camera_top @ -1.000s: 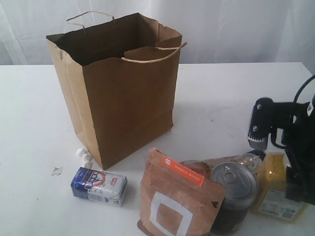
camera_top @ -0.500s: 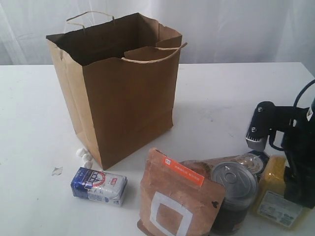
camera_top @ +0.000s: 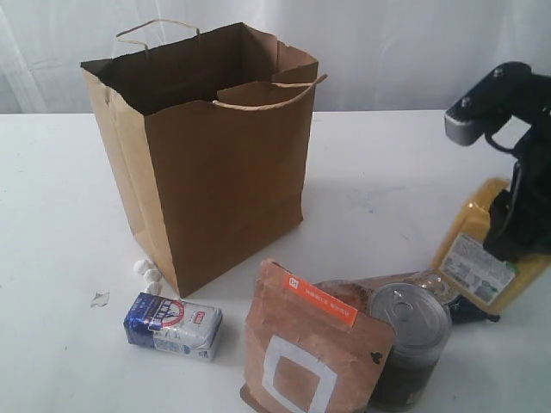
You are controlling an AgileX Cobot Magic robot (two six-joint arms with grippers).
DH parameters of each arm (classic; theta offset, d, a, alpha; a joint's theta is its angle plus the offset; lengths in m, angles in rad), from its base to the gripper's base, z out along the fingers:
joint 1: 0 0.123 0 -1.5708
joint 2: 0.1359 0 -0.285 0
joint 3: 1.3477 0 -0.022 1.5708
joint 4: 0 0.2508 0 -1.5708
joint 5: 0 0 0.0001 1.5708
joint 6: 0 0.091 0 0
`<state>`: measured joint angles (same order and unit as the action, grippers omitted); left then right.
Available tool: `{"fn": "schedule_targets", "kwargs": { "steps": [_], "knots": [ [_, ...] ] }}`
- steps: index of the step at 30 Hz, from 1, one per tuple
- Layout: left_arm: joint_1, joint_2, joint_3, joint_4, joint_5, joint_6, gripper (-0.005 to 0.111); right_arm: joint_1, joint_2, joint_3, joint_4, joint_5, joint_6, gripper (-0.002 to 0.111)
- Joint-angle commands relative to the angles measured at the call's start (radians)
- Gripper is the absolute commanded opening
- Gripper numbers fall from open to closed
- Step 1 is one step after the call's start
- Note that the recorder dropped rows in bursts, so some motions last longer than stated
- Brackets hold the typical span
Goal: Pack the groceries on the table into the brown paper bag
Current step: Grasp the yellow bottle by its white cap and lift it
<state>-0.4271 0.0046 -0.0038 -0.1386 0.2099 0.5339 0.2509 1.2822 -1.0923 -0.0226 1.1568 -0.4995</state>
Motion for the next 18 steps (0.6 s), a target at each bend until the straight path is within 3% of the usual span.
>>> {"fn": "schedule_targets", "kwargs": {
  "steps": [1, 5, 18],
  "knots": [
    [-0.004, -0.005, 0.004, -0.010, -0.001, -0.003, 0.000, -0.002, -0.016, -0.131, 0.005, -0.043, 0.068, 0.000],
    [-0.004, -0.005, 0.004, -0.010, -0.001, -0.003, 0.000, 0.000, -0.014, -0.249, 0.051, -0.108, 0.078, 0.000],
    [-0.004, -0.005, 0.004, -0.010, -0.001, -0.003, 0.000, 0.183, 0.202, -0.701, 0.023, -0.219, 0.032, 0.000]
  ]
}}
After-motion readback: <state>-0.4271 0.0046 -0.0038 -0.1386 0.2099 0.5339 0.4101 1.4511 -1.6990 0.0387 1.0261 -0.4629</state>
